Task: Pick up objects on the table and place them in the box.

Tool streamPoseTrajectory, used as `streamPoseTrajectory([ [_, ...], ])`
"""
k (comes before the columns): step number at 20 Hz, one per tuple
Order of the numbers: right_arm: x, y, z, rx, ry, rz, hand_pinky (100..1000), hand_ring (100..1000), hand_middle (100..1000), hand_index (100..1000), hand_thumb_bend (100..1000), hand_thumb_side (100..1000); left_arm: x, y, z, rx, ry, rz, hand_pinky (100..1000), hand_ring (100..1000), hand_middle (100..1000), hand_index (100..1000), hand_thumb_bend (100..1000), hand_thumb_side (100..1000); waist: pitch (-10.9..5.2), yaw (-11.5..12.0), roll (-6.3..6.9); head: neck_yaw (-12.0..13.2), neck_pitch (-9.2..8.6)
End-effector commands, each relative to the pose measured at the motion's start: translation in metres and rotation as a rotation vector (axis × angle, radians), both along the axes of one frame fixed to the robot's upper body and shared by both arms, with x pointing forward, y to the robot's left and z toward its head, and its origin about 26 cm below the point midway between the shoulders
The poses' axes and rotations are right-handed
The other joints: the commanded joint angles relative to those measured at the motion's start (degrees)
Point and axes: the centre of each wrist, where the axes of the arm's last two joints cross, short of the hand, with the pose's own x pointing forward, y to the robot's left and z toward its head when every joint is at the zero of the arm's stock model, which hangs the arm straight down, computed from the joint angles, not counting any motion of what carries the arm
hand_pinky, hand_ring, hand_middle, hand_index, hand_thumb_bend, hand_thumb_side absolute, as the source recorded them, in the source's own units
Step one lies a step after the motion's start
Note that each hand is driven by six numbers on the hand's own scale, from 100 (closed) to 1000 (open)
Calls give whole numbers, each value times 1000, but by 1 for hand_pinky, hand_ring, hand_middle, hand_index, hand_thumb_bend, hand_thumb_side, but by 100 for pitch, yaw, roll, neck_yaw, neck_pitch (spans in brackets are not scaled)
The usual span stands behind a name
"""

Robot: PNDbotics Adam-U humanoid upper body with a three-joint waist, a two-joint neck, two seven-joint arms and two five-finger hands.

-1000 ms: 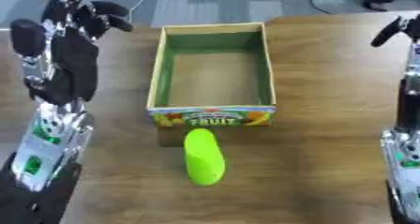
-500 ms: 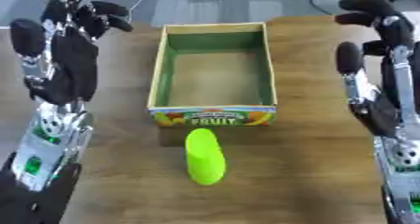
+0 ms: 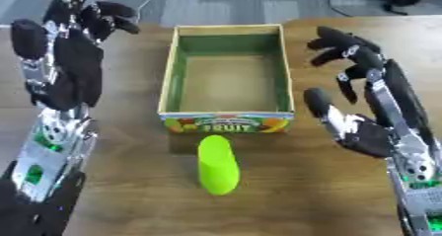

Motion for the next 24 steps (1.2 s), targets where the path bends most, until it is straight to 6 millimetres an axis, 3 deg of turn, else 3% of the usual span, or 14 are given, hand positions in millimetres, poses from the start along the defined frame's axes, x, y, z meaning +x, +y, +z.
streamPoseTrajectory([
  [1, 1, 2, 1, -17, 7, 28, 100, 708, 768, 952, 467, 845, -1, 1, 8, 13, -32, -3, 504, 616, 751, 803, 558, 917, -48, 16, -21, -61, 1],
  [8, 9, 14, -7, -56, 61, 98, 100, 758, 800, 956, 513, 833, -1, 0, 9, 16, -33, -7, 506, 616, 750, 799, 559, 917, -17, 83, -29, -85, 1],
  [14, 13, 21, -12, -63, 86, 189, 292, 878, 865, 966, 593, 836, -1, -1, 9, 16, -33, -10, 506, 615, 749, 797, 559, 917, 3, 139, -30, -103, 1],
  [15, 13, 22, -12, -65, 89, 202, 325, 898, 880, 967, 571, 856, -1, -1, 9, 15, -33, -10, 507, 615, 749, 797, 559, 918, 6, 145, -31, -105, 1],
  [24, 16, 30, -16, -84, 103, 274, 402, 925, 897, 972, 644, 828, -1, -2, 9, 10, -29, -11, 509, 614, 749, 796, 560, 918, 21, 249, -54, -134, 1],
])
